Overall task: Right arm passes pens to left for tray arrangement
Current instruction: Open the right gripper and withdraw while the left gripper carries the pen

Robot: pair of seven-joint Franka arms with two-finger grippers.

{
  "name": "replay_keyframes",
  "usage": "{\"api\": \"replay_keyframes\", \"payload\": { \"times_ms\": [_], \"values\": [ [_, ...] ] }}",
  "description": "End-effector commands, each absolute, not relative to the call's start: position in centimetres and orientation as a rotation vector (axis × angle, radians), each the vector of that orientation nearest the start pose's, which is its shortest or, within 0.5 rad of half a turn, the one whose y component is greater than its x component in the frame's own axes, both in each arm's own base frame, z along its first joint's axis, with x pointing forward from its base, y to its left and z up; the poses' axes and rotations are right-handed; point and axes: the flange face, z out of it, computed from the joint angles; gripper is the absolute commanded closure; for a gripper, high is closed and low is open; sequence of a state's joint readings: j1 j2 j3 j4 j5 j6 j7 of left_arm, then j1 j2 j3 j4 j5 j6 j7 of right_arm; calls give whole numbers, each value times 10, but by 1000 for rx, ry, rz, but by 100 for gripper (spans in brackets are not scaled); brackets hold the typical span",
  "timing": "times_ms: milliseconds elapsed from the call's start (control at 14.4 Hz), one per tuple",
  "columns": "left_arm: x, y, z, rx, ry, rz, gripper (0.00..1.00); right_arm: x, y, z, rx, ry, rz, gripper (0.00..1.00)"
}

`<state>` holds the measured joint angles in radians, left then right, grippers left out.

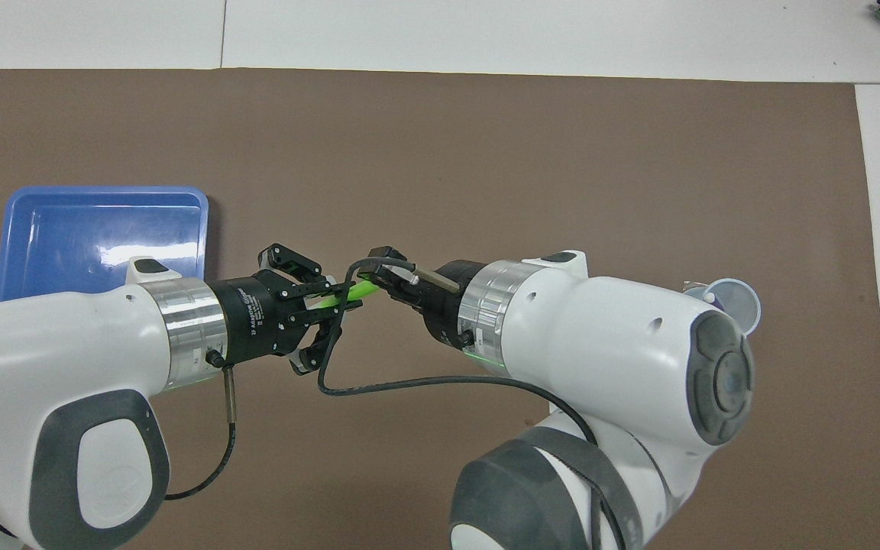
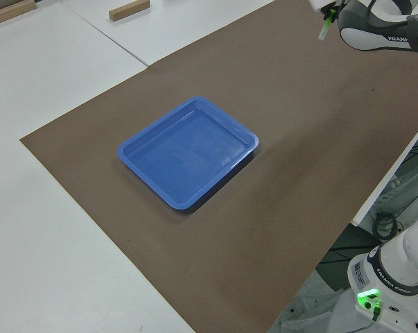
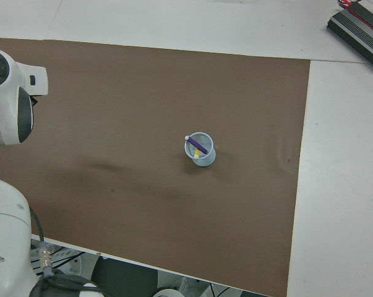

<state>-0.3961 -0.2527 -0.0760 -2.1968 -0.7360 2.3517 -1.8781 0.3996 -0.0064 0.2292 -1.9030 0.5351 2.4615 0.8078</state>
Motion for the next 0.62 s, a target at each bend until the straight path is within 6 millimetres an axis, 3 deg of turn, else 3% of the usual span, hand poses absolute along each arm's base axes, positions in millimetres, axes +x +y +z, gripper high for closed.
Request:
{"api": "replay_keyframes", "payload": {
  "times_ms": [0,138,415,554],
  "values": [
    [446,-238,536,1532,1958,-514,100,483,344,559,-2405,578,-93,0],
    [450,-229,535,1608,1890,-475,100,488,330,555,-2474,461,-100,0],
    [453,-194,528,1901,1639,-438,100,515,264,542,-2627,216,-130,0],
    [453,-173,528,1997,1541,-460,100,520,233,534,-2772,-11,-161,0]
  ]
}}
